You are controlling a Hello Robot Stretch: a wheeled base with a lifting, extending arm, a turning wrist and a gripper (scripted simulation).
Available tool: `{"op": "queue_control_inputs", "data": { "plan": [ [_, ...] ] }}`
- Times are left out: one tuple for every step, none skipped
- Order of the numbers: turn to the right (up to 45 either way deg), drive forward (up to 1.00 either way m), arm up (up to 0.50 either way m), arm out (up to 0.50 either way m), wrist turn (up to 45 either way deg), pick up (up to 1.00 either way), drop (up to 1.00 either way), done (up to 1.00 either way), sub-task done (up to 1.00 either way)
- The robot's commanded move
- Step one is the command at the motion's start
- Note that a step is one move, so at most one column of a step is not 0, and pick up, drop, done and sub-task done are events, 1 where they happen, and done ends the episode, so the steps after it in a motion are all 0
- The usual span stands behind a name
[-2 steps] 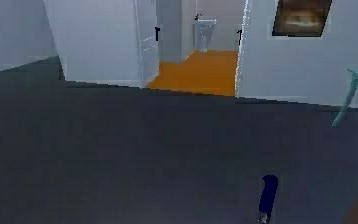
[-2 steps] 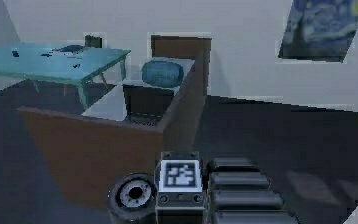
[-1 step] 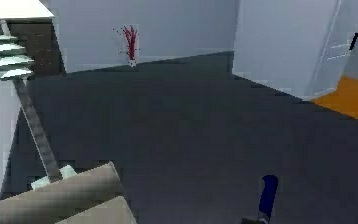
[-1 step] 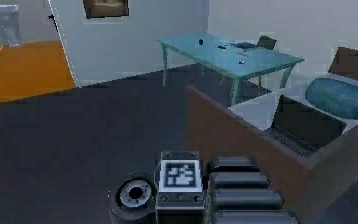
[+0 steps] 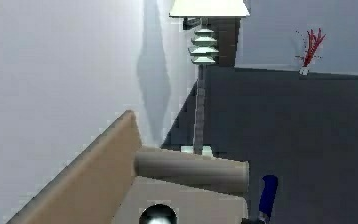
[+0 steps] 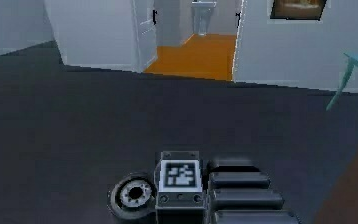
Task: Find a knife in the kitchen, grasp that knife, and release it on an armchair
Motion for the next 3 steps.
{"op": "queue_control_inputs", "data": {
  "plan": [
    [-45.0,0.0,0.0,0.0,0.0,0.0,0.0,0.0,0.0],
    [-24.0,0.0,0.0,0.0,0.0,0.0,0.0,0.0,0.0],
    [0.0,0.0,0.0,0.48,0.0,0.0,0.0,0.0,0.0]
  ]
}}
